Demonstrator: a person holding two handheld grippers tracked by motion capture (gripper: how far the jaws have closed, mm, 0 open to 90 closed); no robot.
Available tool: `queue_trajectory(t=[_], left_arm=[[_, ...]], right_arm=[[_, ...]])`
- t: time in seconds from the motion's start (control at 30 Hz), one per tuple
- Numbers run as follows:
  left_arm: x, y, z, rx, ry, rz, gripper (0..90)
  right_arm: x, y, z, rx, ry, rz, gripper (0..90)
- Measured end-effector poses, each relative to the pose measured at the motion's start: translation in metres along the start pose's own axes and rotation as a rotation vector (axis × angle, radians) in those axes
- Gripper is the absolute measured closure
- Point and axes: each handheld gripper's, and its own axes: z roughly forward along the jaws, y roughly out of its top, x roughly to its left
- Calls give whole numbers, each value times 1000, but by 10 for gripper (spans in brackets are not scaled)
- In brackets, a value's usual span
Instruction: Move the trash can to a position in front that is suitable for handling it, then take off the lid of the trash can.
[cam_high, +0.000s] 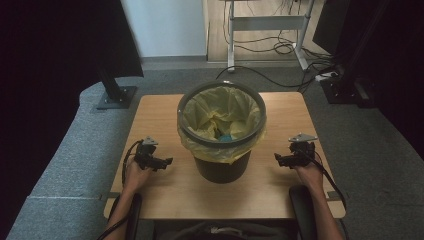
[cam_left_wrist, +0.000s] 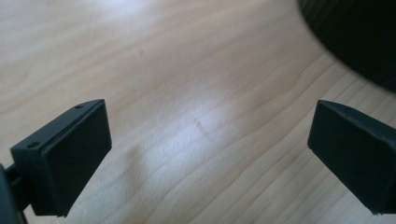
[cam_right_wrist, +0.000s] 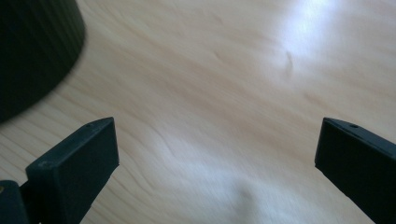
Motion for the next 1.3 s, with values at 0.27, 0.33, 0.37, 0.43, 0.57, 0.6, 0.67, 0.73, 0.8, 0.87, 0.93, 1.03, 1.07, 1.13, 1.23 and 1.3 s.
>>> queue_trajectory(t=[0.27,0.33,0.37,0.43,0.57,0.6,0.67,0.73,0.8,0.87,0.93,1.03,1.07,1.13,1.23,1.3], left_arm=[[3,-12,10,57,18,3,0],[2,-12,12,73,19,12,0],[3,-12,12,74,18,10,0],[3,-13,12,64,20,7,0],[5,-16,14,24,27,2,0],[5,-16,14,20,30,-3,0],[5,-16,14,24,33,-6,0],[6,-15,14,31,26,0,0],[6,-14,14,43,22,4,0],[6,-13,14,52,23,2,0],[6,-12,14,54,25,-3,0],[6,-11,14,62,29,-8,0],[7,-10,14,64,29,-9,2],[7,-10,13,68,30,-7,11],[8,-8,12,74,8,-29,17],[9,-6,10,71,-15,-51,42]], right_arm=[[-13,-23,8,54,-1,28,0],[-15,-28,11,67,0,32,0],[-16,-30,12,75,3,34,0],[-18,-34,15,89,5,36,0],[-21,-39,18,77,34,78,0],[-22,-40,18,67,36,75,0],[-22,-42,18,57,36,74,0],[-22,-42,18,53,37,72,0],[-22,-42,18,53,36,73,0],[-22,-42,18,53,37,73,0],[-22,-42,18,52,36,72,0],[-22,-42,18,52,36,73,0],[-21,-42,17,52,37,73,0],[-21,-43,17,52,38,73,0],[-21,-43,17,52,38,73,0],[-21,-43,17,52,39,73,0]])
